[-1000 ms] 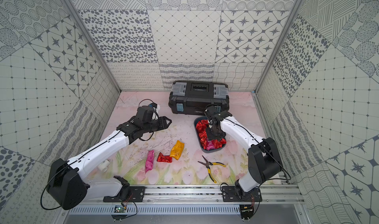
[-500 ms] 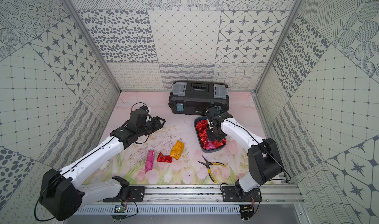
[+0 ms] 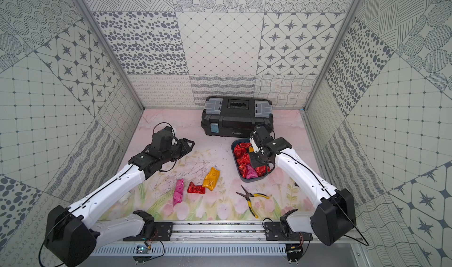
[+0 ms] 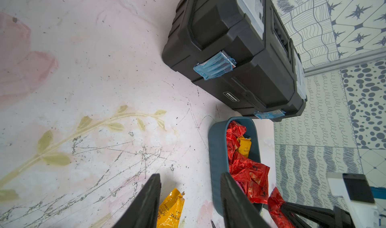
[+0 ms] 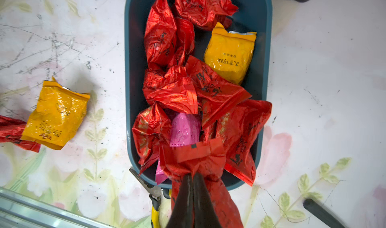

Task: Take the tea bags out of the storage box
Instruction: Pick up the tea bag from the storage box, then place the tea bag at the center of the board.

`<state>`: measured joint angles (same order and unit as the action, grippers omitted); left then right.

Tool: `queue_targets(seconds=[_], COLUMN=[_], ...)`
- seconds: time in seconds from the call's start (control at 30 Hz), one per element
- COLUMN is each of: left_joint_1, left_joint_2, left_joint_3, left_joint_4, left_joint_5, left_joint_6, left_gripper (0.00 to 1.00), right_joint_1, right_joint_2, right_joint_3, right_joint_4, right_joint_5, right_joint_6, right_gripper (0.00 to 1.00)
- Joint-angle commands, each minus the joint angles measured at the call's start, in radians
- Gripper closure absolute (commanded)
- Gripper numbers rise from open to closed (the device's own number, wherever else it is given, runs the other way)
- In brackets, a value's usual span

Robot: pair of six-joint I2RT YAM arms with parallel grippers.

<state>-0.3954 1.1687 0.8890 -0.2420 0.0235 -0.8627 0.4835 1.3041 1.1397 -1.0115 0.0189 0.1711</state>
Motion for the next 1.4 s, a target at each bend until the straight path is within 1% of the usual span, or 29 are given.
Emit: queue_targets(seconds=[0.0, 0.1, 0.2, 0.3, 0.4, 0.53, 0.6, 0.83, 1.0, 1.07, 1.2, 1.37], left_joint_1=[0.007, 0.007, 0.009, 0.010, 0.009, 0.010, 0.011, 0.021, 0.028, 0.029, 0.029, 0.029], left_joint_2=[-0.012, -0.016, -0.019, -0.037, -0.070, -0.115, -0.130, -0.152, -0.145, -0.133, -0.114, -0.107], left_joint_3=[-0.015, -0.023, -0.029, -0.049, -0.076, -0.104, -0.107, -0.113, -0.108, -0.087, -0.051, -0.044], left_joint_4=[-0.020, -0.056, -0.097, -0.127, -0.143, -0.178, -0.196, -0.235, -0.228, -0.228, -0.224, -0.152], left_joint_5=[-0.021, -0.043, -0.070, -0.088, -0.101, -0.125, -0.130, -0.114, -0.071, -0.045, 0.003, 0.118], left_joint_6=[-0.057, -0.093, -0.131, -0.172, -0.201, -0.215, -0.212, -0.185, -0.147, -0.116, -0.037, 0.040], left_gripper=[0.50, 0.51, 0.52, 0.52, 0.52, 0.52, 0.52, 0.52, 0.52, 0.53, 0.52, 0.51], right_joint_1=[0.022, 0.083, 0.199, 0.309, 0.371, 0.397, 0.402, 0.418, 0.426, 0.432, 0.434, 0.430], right_joint_2=[-0.040, -0.040, -0.015, 0.032, 0.093, 0.187, 0.235, 0.373, 0.444, 0.445, 0.394, 0.277], right_joint_3=[0.052, 0.072, 0.075, 0.053, 0.009, -0.052, -0.052, -0.035, -0.016, -0.012, -0.027, -0.032], right_joint_4=[-0.009, 0.028, 0.096, 0.178, 0.253, 0.358, 0.367, 0.398, 0.424, 0.424, 0.435, 0.412], right_joint_5=[-0.055, -0.104, -0.118, -0.119, -0.118, -0.095, -0.057, -0.026, -0.037, -0.041, -0.046, -0.017], right_joint_6=[0.006, 0.030, 0.064, 0.119, 0.186, 0.268, 0.289, 0.312, 0.332, 0.339, 0.361, 0.343], right_gripper=[0.99, 0.99, 0.99, 0.99, 0.98, 0.98, 0.98, 0.96, 0.87, 0.81, 0.66, 0.56])
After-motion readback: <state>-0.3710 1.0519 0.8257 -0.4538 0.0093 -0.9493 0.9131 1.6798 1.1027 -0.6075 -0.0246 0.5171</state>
